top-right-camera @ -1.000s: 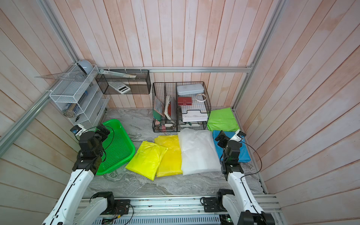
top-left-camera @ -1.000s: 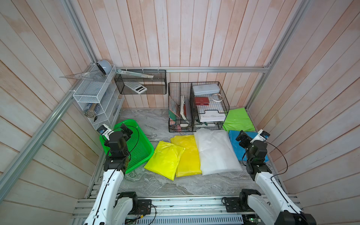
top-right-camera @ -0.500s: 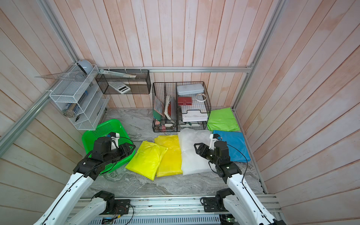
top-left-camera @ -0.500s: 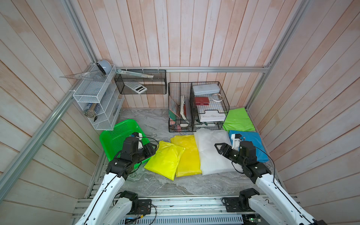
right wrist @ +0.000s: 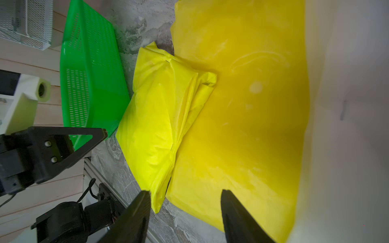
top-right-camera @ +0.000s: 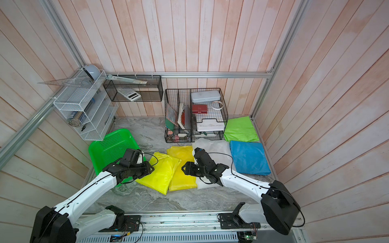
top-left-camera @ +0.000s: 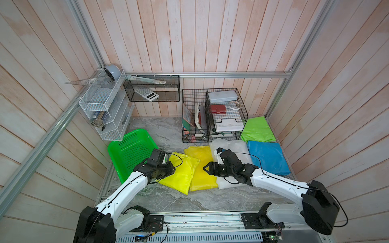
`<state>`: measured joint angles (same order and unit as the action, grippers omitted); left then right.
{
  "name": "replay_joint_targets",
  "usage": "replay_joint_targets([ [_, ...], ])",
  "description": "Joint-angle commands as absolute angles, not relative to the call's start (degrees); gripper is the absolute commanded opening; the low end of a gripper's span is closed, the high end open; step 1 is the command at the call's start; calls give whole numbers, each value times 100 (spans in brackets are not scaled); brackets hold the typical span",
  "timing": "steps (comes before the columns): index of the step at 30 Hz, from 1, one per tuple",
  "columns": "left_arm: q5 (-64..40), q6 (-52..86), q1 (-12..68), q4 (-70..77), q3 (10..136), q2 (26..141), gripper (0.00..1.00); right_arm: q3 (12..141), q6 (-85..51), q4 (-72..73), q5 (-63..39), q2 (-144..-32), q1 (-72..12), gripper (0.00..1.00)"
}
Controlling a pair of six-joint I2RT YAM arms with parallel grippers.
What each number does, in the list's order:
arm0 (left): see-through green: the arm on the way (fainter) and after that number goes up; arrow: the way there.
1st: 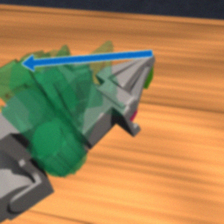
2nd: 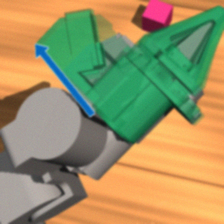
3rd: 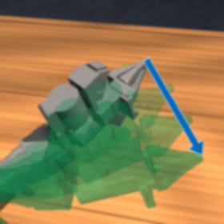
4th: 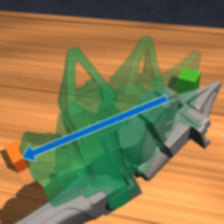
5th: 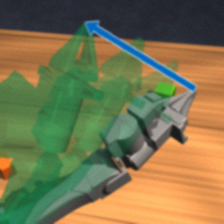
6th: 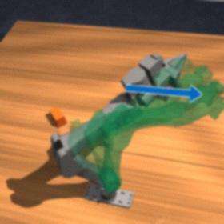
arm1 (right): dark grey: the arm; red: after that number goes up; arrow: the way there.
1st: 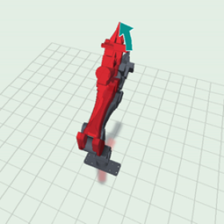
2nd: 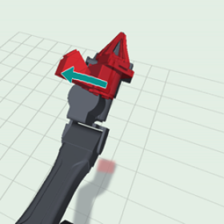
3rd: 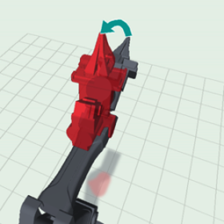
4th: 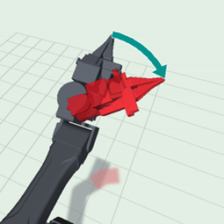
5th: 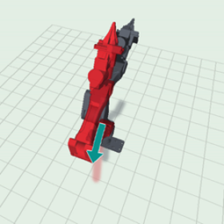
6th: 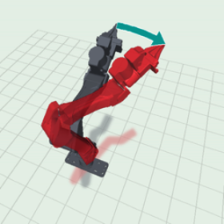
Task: Put the folded raincoat in the basket
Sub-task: Move the raincoat to the center of the board.
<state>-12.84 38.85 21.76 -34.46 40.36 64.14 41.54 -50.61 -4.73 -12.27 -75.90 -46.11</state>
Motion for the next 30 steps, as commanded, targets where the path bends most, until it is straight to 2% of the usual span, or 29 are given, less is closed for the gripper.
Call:
replay_joint_targets([
  [1,-1073,3850,2188,-3230,4137,6617,36,4451,-5180,-143,-1253,-7958,-4697,60],
  [5,-1104,3873,2221,-3132,4197,7192,31,4622,-5244,114,-1392,-8333,-4707,60],
  [18,-592,3854,2276,-3012,3961,7707,29,4928,-5308,436,-1634,-9212,-4702,61],
  [30,-395,3886,2440,-3897,4764,6864,30,4793,-5215,475,-1560,-9063,-4669,62],
])
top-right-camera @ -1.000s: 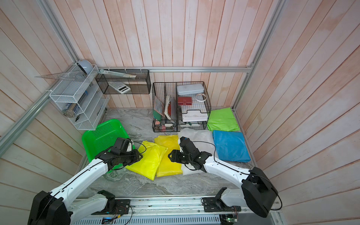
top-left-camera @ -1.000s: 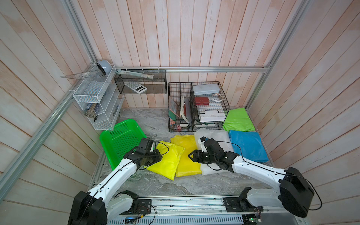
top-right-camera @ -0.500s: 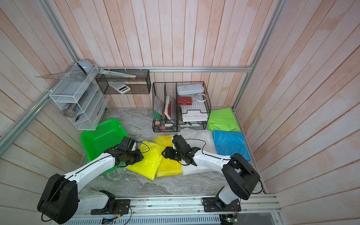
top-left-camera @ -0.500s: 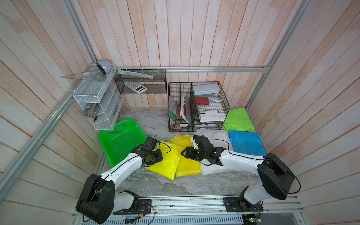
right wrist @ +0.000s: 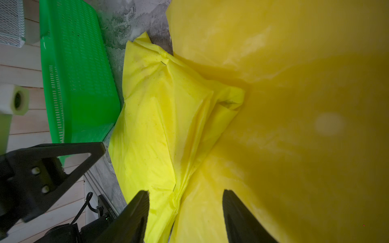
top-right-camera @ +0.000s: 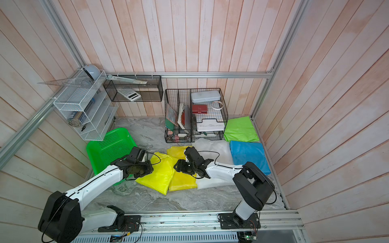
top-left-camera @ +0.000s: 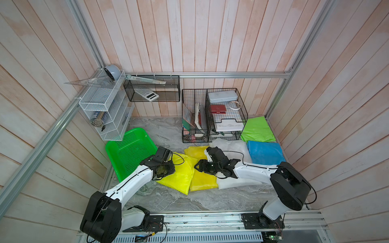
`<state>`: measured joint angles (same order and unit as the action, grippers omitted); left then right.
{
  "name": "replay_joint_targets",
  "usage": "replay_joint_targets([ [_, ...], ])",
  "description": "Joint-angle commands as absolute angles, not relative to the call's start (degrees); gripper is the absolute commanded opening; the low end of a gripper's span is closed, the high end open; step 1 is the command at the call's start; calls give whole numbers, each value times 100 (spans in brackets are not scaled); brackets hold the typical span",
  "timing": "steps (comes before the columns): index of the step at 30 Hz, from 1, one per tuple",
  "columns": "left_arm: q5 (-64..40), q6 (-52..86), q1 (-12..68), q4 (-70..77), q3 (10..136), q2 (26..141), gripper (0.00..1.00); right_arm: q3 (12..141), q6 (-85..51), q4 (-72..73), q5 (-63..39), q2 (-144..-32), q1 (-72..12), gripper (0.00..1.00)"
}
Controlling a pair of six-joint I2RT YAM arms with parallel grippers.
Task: Put the folded raincoat in the basket
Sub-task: Move the raincoat to the center of the board.
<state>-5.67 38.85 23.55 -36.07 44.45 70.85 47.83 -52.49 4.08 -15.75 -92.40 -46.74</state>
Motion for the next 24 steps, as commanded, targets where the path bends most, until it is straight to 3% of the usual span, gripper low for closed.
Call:
replay_joint_targets([
  [1,-400,3923,2472,-3904,4803,6825,29,4751,-5217,473,-1526,-9014,-4649,62],
  [5,-378,3977,2646,-3819,4869,7068,29,4607,-5219,513,-1536,-8868,-4499,62],
  [14,-36,3920,2930,-3556,4913,8140,17,4436,-5227,600,-1757,-8853,-4172,58],
  [24,103,3975,2948,-3371,4712,8612,16,4457,-5414,865,-2023,-9231,-4107,59],
])
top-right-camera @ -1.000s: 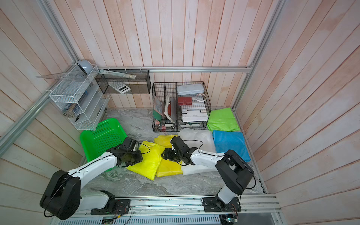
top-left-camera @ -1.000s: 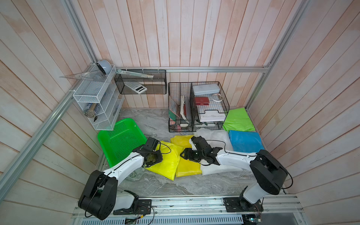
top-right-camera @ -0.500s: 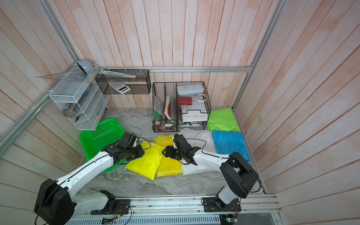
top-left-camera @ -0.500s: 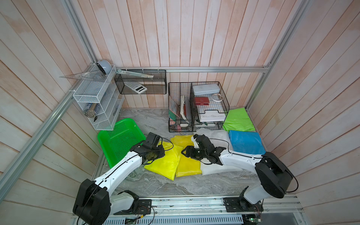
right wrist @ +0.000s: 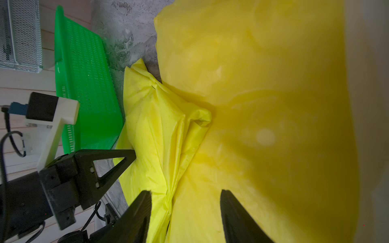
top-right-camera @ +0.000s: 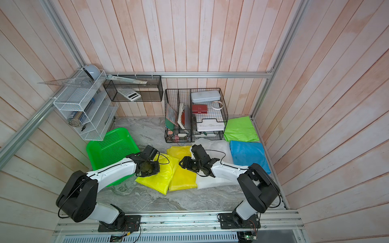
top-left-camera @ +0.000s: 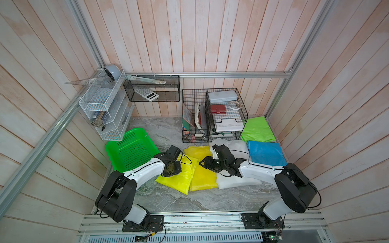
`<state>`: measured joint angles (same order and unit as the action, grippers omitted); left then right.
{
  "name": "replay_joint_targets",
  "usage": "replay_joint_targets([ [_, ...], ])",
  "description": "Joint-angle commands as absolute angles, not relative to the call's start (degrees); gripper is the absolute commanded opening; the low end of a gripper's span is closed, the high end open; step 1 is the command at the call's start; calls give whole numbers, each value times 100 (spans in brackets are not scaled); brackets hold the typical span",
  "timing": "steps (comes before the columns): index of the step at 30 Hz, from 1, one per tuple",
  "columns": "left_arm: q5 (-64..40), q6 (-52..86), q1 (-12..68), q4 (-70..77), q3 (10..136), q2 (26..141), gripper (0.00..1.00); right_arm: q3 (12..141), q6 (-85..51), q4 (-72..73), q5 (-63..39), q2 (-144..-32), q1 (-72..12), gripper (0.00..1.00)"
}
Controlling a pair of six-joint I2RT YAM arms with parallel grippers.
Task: Put the folded raincoat in the basket
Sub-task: Move the raincoat to the center of the board.
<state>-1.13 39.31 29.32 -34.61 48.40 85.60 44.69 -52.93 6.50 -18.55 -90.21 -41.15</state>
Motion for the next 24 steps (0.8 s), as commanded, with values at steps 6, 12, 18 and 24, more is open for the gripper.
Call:
replay_joint_targets([
  [6,278,3920,2953,-3454,4635,8737,16,4614,-5554,1076,-2075,-9624,-4209,60],
  [12,281,3920,2946,-3394,4562,8784,16,4817,-5713,1289,-2185,-10071,-4219,60],
  [18,221,3938,2945,-3305,4485,8795,16,5045,-5958,1573,-2343,-10460,-4221,60],
  [24,215,3924,2952,-3303,4492,8805,16,5215,-6180,1821,-2391,-10736,-4288,60],
])
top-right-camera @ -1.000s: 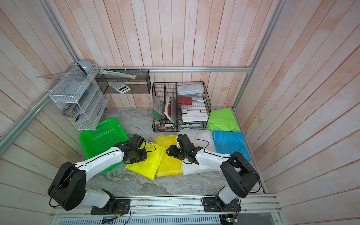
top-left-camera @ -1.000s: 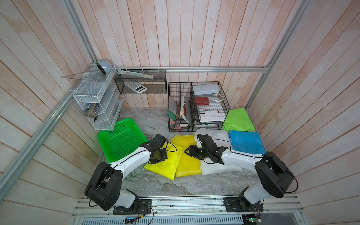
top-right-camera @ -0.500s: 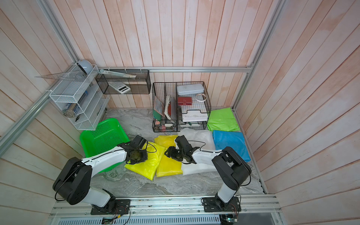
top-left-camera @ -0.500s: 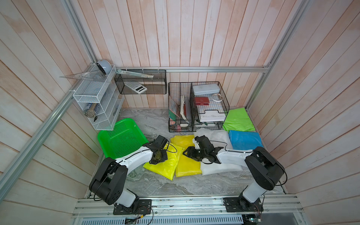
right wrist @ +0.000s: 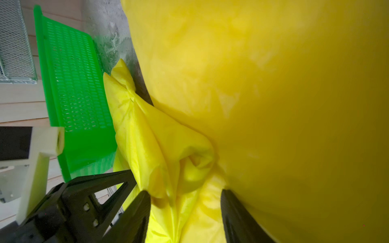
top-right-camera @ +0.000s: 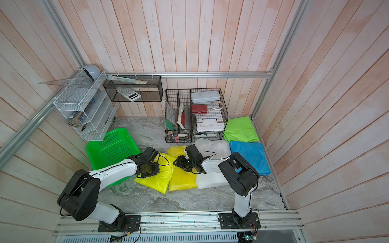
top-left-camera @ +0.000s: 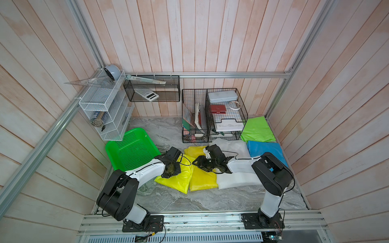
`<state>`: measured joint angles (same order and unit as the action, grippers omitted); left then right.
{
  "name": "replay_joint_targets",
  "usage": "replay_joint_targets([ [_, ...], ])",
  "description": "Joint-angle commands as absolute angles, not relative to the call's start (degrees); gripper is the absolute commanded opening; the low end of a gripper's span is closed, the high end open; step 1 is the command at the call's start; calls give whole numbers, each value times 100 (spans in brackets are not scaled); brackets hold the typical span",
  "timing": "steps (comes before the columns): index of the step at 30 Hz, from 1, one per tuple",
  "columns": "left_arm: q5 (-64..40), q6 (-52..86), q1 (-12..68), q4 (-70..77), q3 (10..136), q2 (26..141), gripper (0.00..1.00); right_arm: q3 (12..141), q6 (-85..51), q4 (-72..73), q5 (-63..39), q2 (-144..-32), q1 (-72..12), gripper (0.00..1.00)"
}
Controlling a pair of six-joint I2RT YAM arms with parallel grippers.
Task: Put the folded raincoat in the basket
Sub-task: Move the raincoat to the center of the board.
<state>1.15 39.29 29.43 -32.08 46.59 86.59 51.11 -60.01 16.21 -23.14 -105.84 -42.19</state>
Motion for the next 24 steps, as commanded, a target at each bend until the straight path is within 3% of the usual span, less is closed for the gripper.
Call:
replay_joint_targets([
  [1,214,3920,2952,-3309,4496,8799,16,5225,-6240,1875,-2415,-10786,-4298,60],
  [17,141,3920,2949,-3234,4422,8793,16,5434,-6622,2466,-2556,-11144,-4509,52],
  [24,122,3918,2950,-3234,4386,8651,16,5436,-6475,2468,-2527,-11084,-4518,33],
])
